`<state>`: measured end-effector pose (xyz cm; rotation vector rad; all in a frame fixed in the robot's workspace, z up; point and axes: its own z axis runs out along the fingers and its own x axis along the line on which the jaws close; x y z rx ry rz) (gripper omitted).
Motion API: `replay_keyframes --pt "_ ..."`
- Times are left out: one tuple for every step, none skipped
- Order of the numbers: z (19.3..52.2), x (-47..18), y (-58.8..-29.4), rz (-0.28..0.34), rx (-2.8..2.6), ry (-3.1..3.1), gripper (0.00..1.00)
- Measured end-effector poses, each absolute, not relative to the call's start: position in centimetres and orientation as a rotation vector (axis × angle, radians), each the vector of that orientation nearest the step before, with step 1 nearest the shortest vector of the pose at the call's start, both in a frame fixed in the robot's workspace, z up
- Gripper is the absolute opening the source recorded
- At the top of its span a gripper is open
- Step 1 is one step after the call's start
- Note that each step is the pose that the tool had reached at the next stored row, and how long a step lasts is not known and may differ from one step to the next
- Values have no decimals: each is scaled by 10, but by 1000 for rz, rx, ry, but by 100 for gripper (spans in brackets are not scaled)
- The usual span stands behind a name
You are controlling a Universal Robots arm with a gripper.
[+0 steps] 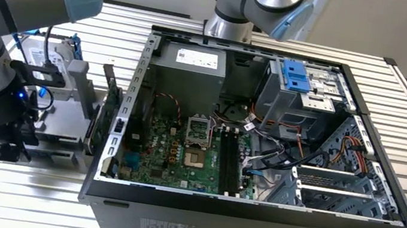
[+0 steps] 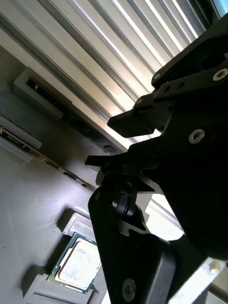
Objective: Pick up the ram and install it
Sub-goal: 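Pick up the ram and move it above insertion slot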
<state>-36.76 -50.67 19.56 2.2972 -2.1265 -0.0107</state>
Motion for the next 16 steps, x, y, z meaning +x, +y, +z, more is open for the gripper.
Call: replay_keyframes --pt "196 -368 -507 -11 2297 -2127 100" --pt "196 -368 -507 -11 2298 -2127 100" --pt "196 -368 -507 -12 2298 -2127 100" --pt "196 -368 -507 -12 2298 -2127 100" --pt "196 -368 -507 -12 2298 -2127 100" --pt "196 -368 -507 -13 2298 -2127 100" --pt "196 -368 -507 -13 2298 -2127 100" --pt "196 -368 -507 -13 2299 -2128 100" --pt "196 -368 -507 -14 2299 -2128 100" --pt "196 -368 -507 -14 2299 -2128 100" --pt "196 -368 -507 -14 2299 -2128 100" --pt "196 -368 -507 -15 2299 -2128 0" --pt "196 -368 -507 -15 2299 -2128 0" --pt "196 -368 -507 -15 2300 -2128 0" --pt "196 -368 -507 -16 2300 -2129 0" --pt "196 -368 -507 -16 2300 -2129 0"
